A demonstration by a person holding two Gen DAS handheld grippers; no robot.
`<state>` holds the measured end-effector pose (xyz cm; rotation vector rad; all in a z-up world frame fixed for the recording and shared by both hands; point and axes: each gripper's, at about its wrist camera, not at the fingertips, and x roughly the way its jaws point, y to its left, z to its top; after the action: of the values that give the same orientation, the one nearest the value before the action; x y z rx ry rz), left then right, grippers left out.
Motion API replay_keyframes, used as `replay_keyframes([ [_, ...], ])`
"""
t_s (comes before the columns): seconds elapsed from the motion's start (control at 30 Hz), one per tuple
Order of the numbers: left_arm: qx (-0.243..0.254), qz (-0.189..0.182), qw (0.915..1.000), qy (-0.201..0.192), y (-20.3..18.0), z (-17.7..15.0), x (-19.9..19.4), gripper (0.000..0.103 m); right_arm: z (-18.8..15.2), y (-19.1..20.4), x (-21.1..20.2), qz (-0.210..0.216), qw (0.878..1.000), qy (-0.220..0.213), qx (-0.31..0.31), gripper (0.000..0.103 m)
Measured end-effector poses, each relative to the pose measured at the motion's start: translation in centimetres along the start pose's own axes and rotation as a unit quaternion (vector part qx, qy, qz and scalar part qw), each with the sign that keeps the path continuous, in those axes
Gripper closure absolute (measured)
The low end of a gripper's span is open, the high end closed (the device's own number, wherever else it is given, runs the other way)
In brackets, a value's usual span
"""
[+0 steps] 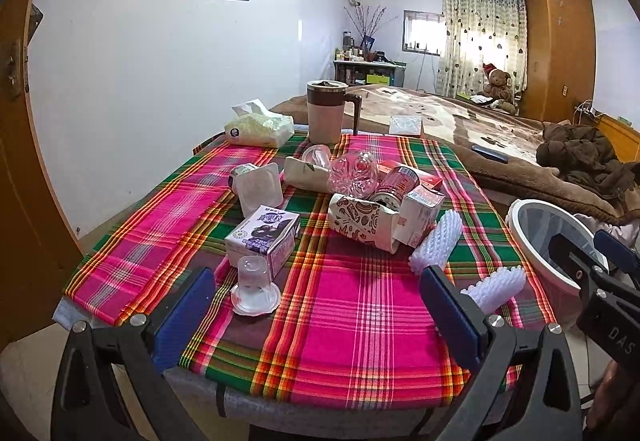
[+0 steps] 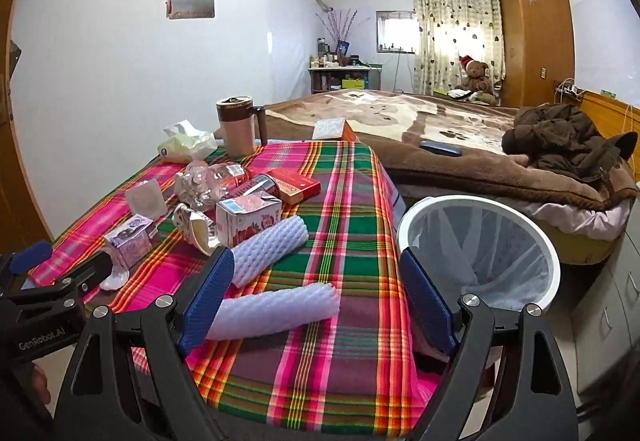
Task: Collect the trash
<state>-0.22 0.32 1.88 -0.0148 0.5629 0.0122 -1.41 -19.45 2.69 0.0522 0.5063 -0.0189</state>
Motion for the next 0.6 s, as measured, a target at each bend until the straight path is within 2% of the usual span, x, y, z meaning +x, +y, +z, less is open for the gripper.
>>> replay_keyframes([
  [0.6,-0.002,-0.001,1.0000,-0.004,-0.05,-0.13,-0.24,0.000,0.11,0.08,-0.22,-0.003,1.000,-0.003,-0.001,0.017],
])
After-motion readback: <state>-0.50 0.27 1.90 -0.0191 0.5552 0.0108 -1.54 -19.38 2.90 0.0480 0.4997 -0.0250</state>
